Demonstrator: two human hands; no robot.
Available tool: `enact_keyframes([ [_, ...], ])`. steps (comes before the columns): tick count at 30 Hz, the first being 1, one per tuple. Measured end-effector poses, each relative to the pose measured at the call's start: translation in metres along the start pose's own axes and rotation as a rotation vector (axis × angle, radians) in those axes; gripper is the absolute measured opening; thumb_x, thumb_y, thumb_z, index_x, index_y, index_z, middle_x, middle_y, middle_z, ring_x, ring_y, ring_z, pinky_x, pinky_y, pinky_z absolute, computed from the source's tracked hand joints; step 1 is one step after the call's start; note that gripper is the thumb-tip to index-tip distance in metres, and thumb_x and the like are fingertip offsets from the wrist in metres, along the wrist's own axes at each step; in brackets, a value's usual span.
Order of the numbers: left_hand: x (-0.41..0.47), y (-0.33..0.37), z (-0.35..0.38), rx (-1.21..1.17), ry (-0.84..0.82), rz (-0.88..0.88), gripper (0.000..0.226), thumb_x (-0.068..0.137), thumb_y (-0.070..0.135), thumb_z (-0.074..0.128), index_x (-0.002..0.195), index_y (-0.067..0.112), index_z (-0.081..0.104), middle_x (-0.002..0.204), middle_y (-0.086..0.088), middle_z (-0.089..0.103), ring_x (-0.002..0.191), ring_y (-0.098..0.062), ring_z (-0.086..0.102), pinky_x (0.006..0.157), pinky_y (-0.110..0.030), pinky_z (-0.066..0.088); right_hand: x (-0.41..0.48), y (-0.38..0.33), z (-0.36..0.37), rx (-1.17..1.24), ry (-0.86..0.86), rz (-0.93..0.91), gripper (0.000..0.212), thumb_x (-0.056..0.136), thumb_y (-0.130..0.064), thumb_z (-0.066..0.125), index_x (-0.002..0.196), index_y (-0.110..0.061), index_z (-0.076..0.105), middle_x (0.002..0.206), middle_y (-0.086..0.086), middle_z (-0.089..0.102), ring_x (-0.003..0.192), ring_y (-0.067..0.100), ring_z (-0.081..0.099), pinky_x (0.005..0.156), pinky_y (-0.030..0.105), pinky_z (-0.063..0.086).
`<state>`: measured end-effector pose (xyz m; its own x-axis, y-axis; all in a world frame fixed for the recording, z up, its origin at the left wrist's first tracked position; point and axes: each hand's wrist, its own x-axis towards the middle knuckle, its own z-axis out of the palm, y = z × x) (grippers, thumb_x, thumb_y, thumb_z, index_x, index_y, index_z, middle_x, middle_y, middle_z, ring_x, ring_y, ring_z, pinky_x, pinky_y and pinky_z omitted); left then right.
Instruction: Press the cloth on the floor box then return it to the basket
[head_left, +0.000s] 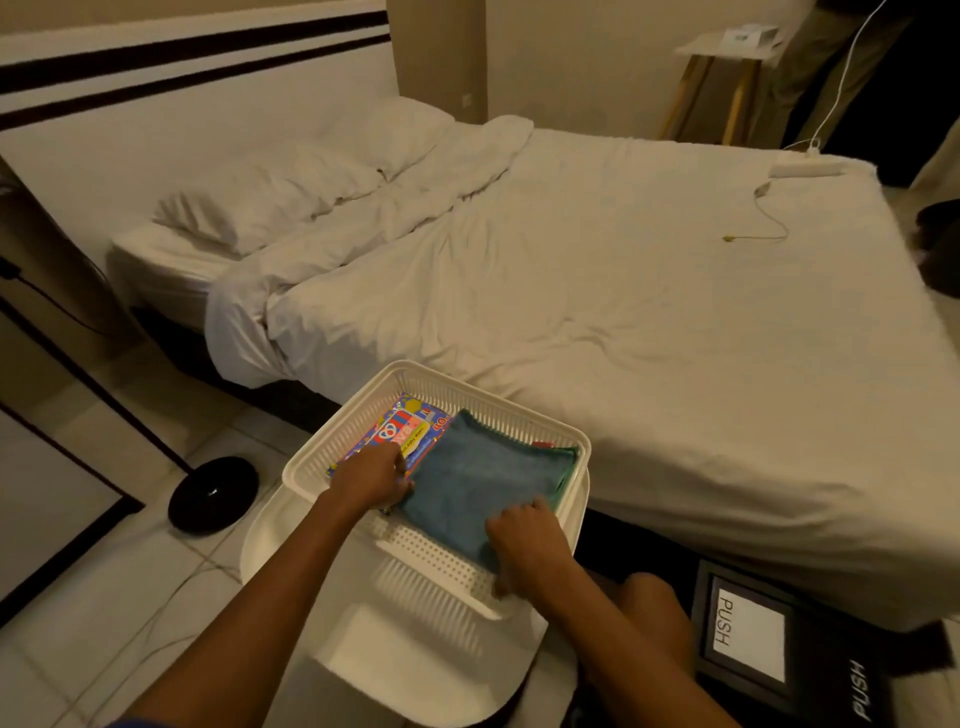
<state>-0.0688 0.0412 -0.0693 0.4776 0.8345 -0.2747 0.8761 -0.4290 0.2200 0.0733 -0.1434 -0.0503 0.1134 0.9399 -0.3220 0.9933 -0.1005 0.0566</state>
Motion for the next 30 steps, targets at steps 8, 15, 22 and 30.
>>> enact_keyframes([
  [8,-0.022,0.015,0.006,-0.013,0.067,-0.083,0.037,0.088,0.032,0.065,0.120,0.016,0.056,0.127,-0.012,0.061,0.121,-0.030,0.056,0.095,-0.036,0.043,-0.015,-0.005,-0.003,-0.116,0.103,-0.026,0.021,0.091,-0.012,0.058,0.110,-0.009,0.067,0.116,0.015,0.068,0.113,0.035,0.061,0.117,0.047,0.018],
  [15,-0.034,0.001,0.003,-0.200,-0.022,-0.070,0.024,0.069,0.022,0.081,0.081,0.026,0.060,0.103,-0.004,0.073,0.092,-0.023,0.070,0.084,-0.034,0.055,-0.021,-0.005,-0.014,-0.088,0.031,0.008,0.034,0.083,-0.025,0.073,0.113,-0.010,0.065,0.116,0.013,0.068,0.113,0.031,0.062,0.117,0.049,0.019],
  [22,-0.041,0.002,-0.004,-0.159,-0.017,-0.059,0.022,0.072,0.023,0.081,0.083,0.027,0.063,0.097,0.002,0.070,0.099,-0.017,0.068,0.078,-0.026,0.047,-0.027,-0.010,-0.001,0.025,0.046,0.012,0.027,0.090,-0.020,0.066,0.114,-0.007,0.064,0.117,0.015,0.066,0.113,0.032,0.061,0.115,0.049,0.021],
  [30,-0.053,0.017,0.001,0.084,0.081,0.016,0.032,0.082,0.028,0.071,0.111,0.020,0.061,0.121,-0.006,0.064,0.115,-0.025,0.060,0.088,-0.033,0.045,-0.037,-0.001,0.000,0.098,0.071,0.046,0.033,0.090,-0.032,0.065,0.110,-0.007,0.066,0.118,0.019,0.065,0.114,0.037,0.058,0.107,0.045,0.031],
])
